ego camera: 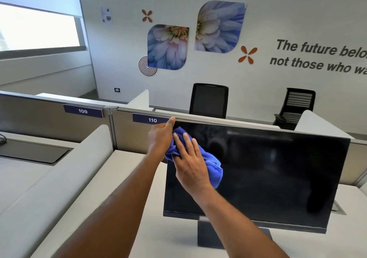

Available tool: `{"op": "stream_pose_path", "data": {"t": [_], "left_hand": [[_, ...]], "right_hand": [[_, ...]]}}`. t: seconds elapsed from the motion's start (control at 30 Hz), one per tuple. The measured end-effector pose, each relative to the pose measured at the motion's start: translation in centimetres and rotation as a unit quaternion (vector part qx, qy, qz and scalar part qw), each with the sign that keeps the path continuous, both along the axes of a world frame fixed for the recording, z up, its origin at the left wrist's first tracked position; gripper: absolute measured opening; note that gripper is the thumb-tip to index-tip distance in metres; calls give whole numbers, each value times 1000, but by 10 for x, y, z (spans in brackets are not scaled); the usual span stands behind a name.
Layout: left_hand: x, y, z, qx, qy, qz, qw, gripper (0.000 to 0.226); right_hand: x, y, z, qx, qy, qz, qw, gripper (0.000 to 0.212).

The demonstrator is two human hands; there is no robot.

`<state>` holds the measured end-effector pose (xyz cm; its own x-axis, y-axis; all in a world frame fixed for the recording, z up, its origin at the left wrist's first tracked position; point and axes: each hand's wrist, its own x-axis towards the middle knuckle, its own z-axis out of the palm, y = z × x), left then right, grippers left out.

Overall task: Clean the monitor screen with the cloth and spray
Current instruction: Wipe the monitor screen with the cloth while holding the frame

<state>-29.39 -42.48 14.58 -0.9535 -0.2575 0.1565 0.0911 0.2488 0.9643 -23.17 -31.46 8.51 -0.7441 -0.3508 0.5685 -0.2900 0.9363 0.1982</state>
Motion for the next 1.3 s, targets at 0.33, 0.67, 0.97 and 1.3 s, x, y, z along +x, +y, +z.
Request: {"op": "stream_pose_path", "data": {"t": [0.33, 0.67, 0.97, 1.3], "left_hand": [[1, -1, -1, 3, -13, 14, 1000, 64], [14, 3, -31, 152, -120, -67, 979, 68], [26, 11, -55, 161, -105, -51, 980, 59], [25, 24, -54, 154, -97, -6, 983, 66]], "right_hand": [[38, 10, -90, 94, -65, 58, 992, 46], [47, 19, -95, 2, -37, -44, 998, 37], [40, 5, -80, -30, -65, -27, 997, 58], [54, 130, -98, -217, -85, -322, 917, 59]]}}
